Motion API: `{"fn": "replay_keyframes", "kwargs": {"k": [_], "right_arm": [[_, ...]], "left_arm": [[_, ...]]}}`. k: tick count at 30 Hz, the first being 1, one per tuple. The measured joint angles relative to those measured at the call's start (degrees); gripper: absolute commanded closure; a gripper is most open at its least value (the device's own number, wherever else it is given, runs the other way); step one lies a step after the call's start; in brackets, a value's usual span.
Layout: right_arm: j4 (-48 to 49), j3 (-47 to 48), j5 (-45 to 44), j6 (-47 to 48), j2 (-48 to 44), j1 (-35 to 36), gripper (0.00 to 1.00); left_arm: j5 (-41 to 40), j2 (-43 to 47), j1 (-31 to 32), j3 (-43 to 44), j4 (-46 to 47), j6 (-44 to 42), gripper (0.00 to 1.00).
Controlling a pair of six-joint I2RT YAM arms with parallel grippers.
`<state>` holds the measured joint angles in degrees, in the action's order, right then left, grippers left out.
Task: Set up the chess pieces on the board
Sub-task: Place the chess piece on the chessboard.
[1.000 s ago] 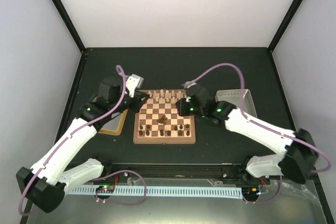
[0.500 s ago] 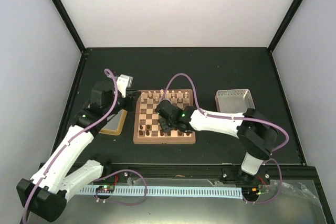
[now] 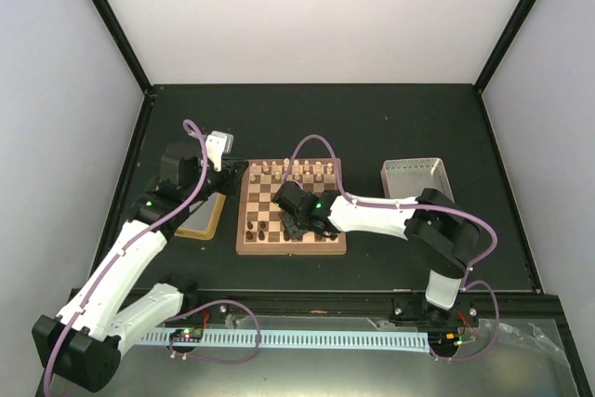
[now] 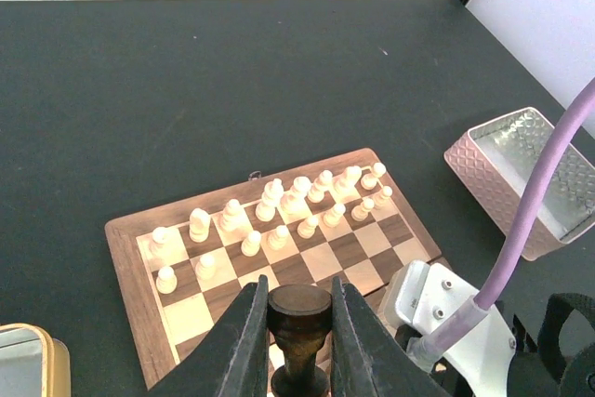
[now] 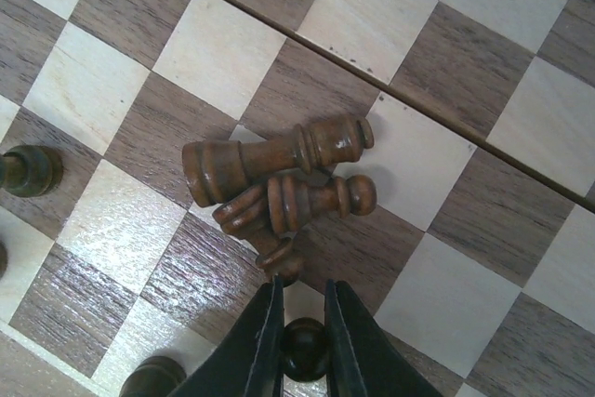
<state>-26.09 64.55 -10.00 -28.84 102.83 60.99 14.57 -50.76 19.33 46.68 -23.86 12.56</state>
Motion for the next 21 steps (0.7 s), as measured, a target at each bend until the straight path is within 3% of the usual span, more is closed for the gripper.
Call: {"fn": "replay_keyframes", "kwargs": {"k": [6,21], "right_arm": [[-0.3,0.0,0.1,0.3,0.0,0.0,0.78],[-1.6,1.2,0.0,-0.8,-0.7,0.0,0.73]], "left_arm": [[0.6,0.0,-0.2,0.0,0.0,0.0,0.88],[1.2,-0.8,-0.3,0.0,0.2,0.1,0.88]]}}
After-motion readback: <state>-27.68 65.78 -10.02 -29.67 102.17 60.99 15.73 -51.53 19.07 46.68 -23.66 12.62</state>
